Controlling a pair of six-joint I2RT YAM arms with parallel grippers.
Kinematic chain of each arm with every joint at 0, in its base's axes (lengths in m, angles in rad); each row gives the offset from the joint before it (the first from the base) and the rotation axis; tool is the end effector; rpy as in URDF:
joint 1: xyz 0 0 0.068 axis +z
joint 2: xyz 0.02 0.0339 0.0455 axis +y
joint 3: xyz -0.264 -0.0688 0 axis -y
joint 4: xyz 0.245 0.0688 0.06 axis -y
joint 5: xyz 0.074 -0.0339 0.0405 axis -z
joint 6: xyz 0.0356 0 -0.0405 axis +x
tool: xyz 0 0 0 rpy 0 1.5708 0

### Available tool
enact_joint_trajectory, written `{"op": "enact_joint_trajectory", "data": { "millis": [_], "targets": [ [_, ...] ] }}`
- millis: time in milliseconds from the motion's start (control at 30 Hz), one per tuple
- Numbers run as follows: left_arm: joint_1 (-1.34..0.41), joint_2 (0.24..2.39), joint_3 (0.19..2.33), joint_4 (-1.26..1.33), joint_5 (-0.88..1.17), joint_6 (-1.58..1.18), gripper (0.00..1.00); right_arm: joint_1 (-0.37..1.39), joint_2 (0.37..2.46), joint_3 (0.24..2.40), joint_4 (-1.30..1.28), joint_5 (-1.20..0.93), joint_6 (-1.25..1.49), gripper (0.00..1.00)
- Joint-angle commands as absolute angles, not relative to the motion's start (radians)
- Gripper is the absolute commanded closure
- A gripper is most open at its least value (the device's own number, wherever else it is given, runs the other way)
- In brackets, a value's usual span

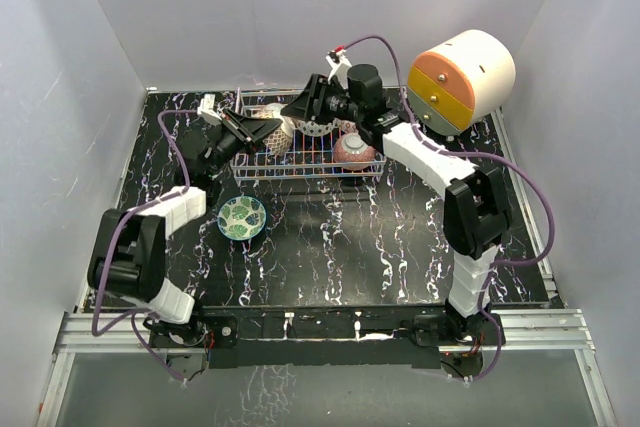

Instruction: Unload the bowls from the dish rack

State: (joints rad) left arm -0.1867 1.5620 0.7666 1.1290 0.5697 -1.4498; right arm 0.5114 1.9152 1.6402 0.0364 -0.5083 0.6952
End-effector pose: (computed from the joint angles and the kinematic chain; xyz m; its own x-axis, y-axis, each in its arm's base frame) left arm 0.3210 -0.0802 0.2786 -0.6135 -0.7348 -0.2894 0.3987 0.0281 -0.9166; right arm 0.3956 0.2419 0.3284 -0.6963 0.2509 -0.6725 -0.5130 0.4814 0.7107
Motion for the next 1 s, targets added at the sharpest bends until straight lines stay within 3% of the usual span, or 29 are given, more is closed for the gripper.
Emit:
{"op": "enact_joint_trajectory", "data": {
  "millis": [0, 167, 267, 500, 767, 967],
  "targets": [
    [-0.184, 1.374, 0.783, 0.979, 0.587, -1.255, 1.0, 0.428, 1.807, 1.576, 0.143, -0.468, 0.731, 0.48],
    [-0.184, 1.289, 0.817, 0.771, 0.595, -1.128, 1.0, 0.397, 1.775, 1.525, 0.151, -0.489, 0.746, 0.44],
    [-0.187, 1.249, 0.919, 0.411, 0.547, -0.904, 1.0, 0.39, 1.753, 1.483, 0.149, -0.485, 0.738, 0.43],
    [-0.237, 1.201, 1.098, -0.301, 0.181, -0.484, 1.0, 0.379, 1.672, 1.374, 0.126, -0.45, 0.692, 0.43],
    [-0.398, 1.115, 1.023, -0.486, -0.028, -0.446, 1.0, 0.376, 1.656, 1.313, 0.12, -0.438, 0.678, 0.42],
    [-0.53, 1.189, 1.043, -0.648, -0.234, -0.402, 1.0, 0.377, 1.645, 1.286, 0.12, -0.43, 0.671, 0.42]
  ]
}}
